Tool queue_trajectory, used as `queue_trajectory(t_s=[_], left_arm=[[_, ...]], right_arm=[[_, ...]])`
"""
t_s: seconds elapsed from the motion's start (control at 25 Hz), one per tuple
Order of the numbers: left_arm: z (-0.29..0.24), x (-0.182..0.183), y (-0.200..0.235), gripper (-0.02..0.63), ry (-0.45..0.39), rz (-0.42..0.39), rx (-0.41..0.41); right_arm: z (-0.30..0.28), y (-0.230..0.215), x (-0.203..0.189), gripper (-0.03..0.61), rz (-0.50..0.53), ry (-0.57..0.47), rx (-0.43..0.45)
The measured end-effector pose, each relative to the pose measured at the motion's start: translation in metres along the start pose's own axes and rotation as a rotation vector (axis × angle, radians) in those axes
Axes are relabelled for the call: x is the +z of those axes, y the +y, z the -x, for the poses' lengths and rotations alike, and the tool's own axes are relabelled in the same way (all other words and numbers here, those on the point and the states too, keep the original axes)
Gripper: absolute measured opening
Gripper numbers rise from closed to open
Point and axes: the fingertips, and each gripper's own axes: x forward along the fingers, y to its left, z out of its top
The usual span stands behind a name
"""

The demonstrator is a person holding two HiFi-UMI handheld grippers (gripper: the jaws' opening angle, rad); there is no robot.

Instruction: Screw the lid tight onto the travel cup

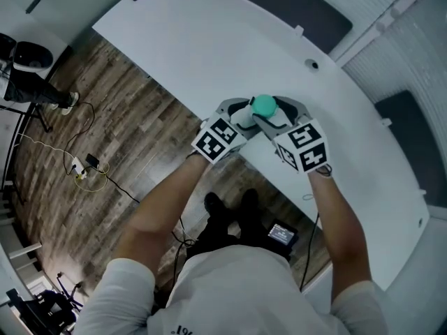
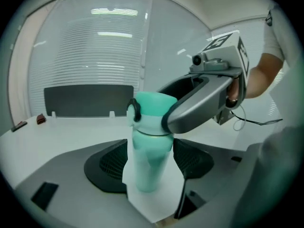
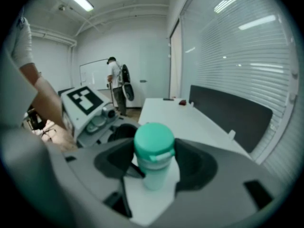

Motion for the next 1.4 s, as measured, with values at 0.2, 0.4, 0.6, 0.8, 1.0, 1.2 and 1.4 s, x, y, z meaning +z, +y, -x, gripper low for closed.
queue_trajectory(t_s=[0.2, 0.4, 0.6, 0.8, 1.0, 1.2, 1.4], left_arm=[[-0.002, 0.003, -0.003, 0.305, 0.000, 0.022, -0.048], [-0.003, 0.005, -0.001, 0.302, -0.044, 0.083, 0.078], [-0.006, 0.005, -0.001, 0.302, -0.052, 0.109, 0.133], [-0.005, 0.006, -0.001, 0.302, -0.048, 0.108, 0.126], [-0.007, 0.005, -0.001, 0.304, -0.043, 0.112, 0.098], [-0.002, 0.012, -0.001, 0.304, -0.064, 0.112, 0.086], [0.003, 0.012, -0.004, 0.304, -0.066, 0.112, 0.086]], right_arm=[[0.001, 0.002, 0.002, 0.284, 0.011, -0.011, 0.013], [0.000, -0.002, 0.001, 0.284, -0.069, -0.007, -0.114], [0.002, -0.005, 0.001, 0.284, -0.104, -0.024, -0.165], [0.002, -0.004, 0.001, 0.284, -0.107, -0.021, -0.149], [0.002, -0.006, 0.002, 0.285, -0.102, -0.038, -0.132], [0.006, -0.007, 0.006, 0.287, -0.100, -0.053, -0.134], [0.008, -0.006, 0.004, 0.287, -0.095, -0.050, -0.139]])
